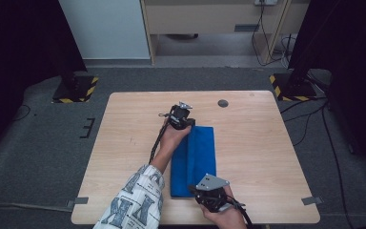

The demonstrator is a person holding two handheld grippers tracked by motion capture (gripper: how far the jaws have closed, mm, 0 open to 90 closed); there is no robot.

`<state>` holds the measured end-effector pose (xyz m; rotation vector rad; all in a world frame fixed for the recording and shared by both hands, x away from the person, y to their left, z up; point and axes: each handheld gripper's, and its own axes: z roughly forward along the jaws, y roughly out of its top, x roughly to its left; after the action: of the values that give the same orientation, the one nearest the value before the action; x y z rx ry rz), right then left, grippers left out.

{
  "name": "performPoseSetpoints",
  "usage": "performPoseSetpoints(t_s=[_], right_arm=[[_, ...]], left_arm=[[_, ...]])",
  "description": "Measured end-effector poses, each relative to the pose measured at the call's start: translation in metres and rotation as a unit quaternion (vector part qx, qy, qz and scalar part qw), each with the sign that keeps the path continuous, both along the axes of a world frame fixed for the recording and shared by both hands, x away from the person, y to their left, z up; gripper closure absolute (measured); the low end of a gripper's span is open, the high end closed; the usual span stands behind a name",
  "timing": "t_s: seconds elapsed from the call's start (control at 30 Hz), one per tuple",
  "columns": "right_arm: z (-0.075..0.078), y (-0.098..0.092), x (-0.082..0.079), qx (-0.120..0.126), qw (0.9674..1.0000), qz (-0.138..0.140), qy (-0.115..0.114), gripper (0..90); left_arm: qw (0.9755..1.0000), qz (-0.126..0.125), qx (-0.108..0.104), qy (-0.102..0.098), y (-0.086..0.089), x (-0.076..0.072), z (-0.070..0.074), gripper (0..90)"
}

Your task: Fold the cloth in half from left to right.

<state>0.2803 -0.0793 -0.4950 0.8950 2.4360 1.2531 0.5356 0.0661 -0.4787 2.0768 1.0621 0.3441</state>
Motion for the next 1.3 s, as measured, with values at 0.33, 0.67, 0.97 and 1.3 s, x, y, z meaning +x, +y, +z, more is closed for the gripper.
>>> performPoseSetpoints(t_s=[0.33, 0.67, 0.97, 1.3], right_arm=[[0.0, -0.01, -0.003, 0.002, 1.0, -0.008, 0.001, 88.0], [-0.004, -0.023, -0.006, 0.003, 0.9998, -0.019, 0.004, 88.0], [-0.002, -0.038, -0.008, 0.01, 0.9994, -0.032, 0.008, 88.0], [-0.005, -0.049, -0.012, 0.008, 0.9991, -0.04, 0.011, 88.0]], left_arm=[[1.0, -0.004, -0.001, 0.002, -0.015, 0.0, -0.002, 86.7], [0.9999, -0.008, -0.001, 0.012, -0.032, 0.0, -0.006, 86.3], [0.9997, -0.004, 0.019, 0.013, -0.043, 0.001, -0.005, 86.5], [0.9997, -0.006, 0.021, 0.01, -0.052, 0.002, -0.001, 86.8]])
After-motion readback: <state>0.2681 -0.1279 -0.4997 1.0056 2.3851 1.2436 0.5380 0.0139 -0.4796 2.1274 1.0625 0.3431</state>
